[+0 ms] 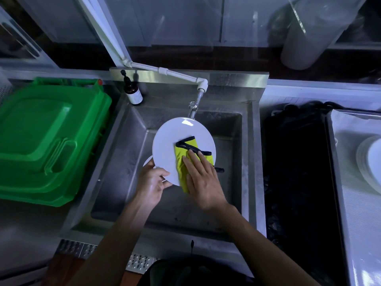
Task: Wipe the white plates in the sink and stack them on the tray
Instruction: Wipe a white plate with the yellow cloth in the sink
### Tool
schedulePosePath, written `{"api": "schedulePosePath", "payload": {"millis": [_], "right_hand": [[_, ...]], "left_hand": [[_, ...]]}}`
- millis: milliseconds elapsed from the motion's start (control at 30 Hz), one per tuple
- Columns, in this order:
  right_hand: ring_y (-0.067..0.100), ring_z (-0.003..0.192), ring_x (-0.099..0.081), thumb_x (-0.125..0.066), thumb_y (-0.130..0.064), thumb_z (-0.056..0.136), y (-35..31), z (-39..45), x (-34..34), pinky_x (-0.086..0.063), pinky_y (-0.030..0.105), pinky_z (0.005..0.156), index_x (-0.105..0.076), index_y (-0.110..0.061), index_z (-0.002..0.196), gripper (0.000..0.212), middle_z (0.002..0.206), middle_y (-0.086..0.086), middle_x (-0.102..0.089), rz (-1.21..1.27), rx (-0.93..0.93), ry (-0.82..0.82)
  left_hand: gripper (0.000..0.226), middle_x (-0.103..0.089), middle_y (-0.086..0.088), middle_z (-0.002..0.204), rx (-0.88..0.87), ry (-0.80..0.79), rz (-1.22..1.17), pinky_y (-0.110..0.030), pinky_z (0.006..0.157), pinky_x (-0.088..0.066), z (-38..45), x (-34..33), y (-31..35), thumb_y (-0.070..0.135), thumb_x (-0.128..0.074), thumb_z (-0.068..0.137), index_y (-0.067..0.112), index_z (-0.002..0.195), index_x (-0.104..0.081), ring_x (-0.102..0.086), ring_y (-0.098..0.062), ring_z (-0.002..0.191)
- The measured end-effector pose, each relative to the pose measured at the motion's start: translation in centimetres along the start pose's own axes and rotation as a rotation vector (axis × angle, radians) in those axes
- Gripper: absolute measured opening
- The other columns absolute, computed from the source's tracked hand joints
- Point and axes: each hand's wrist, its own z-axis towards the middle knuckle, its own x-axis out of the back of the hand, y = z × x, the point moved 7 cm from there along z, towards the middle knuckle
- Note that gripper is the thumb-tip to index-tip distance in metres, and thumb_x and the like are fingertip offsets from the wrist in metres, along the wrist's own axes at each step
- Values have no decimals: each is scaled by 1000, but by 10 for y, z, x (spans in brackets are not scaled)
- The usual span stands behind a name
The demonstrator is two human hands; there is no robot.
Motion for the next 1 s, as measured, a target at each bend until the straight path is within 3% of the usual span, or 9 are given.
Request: {"api": "schedulePosePath", "payload": {"millis": [67,200,367,533,767,1000], "right_hand": [[25,156,-2,-35,-27,109,7,4,0,-17,51,124,-28,-20,158,50,168,0,-13,-11,-20,-4],[24,156,-3,-37,-25,108,20,15,2,-14,49,124,-26,-22,158,52,168,-2,-12,-41,-70,13],[25,156,-5,-37,-24,106,33,33,13,-15,50,124,-25,-21,159,55,168,-1,-14,-102,-112,56],[27,156,-5,-35,-24,105,32,45,18,-17,51,123,-25,-21,159,55,168,-2,-14,-122,-72,55],[30,156,-6,-33,-23,103,7,53,23,-21,55,120,-32,-25,156,54,168,-2,-15,-91,92,53],[33,153,-17,-35,-23,101,-26,40,17,-28,53,116,-36,-23,155,54,166,-1,-23,-82,306,-1]], "left_hand": [[61,-68,-18,110,4,1,14,-57,80,-59,0,4,2,-5,-53,59,3,118,-64,-66,-39,100],[61,-67,-15,110,22,-21,80,-46,67,-59,-2,9,4,-2,-54,57,7,116,-64,-64,-37,97],[56,-71,-16,105,54,-60,135,-48,71,-59,-5,16,1,-5,-58,57,7,111,-68,-67,-37,97],[61,-67,-22,123,49,-105,200,-49,74,-60,-8,16,2,-4,-59,60,6,120,-66,-69,-40,105],[59,-65,-25,125,42,-127,261,-54,76,-61,-15,16,1,-1,-60,61,6,119,-66,-66,-44,110],[57,-69,-24,107,14,-193,306,-53,76,-60,-23,6,1,-2,-61,62,-2,119,-63,-67,-41,97]]}}
